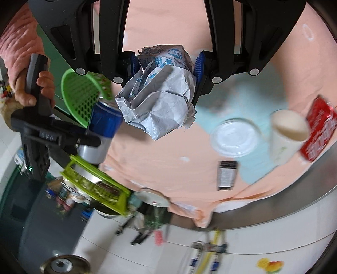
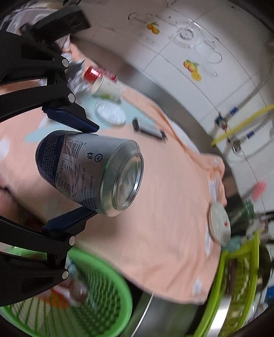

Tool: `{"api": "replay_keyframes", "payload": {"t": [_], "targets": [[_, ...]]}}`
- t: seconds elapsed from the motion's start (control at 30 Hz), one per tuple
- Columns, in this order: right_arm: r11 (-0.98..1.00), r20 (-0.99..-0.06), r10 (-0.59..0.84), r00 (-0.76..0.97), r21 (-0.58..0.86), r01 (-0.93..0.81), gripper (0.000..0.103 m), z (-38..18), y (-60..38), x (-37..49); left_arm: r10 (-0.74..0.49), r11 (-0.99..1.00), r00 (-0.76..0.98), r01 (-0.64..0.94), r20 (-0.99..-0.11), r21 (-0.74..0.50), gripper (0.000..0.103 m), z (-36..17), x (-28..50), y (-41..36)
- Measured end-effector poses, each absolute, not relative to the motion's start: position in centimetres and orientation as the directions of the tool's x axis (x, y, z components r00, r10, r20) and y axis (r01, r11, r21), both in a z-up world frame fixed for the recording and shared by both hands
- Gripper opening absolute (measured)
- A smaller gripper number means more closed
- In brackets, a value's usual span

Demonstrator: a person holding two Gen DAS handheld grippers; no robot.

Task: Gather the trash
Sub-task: 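Drop the blue can into the basket with the right gripper while the left carries the bag over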

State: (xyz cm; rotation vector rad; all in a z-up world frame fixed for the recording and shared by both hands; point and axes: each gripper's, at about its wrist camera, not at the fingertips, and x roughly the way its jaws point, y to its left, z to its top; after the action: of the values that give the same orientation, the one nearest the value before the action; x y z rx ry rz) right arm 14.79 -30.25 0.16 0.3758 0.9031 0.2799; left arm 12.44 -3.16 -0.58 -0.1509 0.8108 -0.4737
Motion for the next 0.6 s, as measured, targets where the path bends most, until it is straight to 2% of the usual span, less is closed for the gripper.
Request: {"api": "replay_keyframes", "payload": {"t": [0.27, 0.6], "targets": [[0.979, -0.781, 0.141, 0.608, 0.202, 0.032, 0.068, -2.1, -37.5, 11.4, -0.529, 0.838, 0.531, 0.448, -0.662, -0.311, 0.04, -0.3, 12.6, -9.9], [0.986, -0.825, -0.021, 0.565, 0.078, 0.15, 0.068, -5.8, -43.1, 9.5, -0.579, 0.779, 0.457, 0.555, -0.675, -0.292, 0.04, -0.2, 12.7, -18.9]]}}
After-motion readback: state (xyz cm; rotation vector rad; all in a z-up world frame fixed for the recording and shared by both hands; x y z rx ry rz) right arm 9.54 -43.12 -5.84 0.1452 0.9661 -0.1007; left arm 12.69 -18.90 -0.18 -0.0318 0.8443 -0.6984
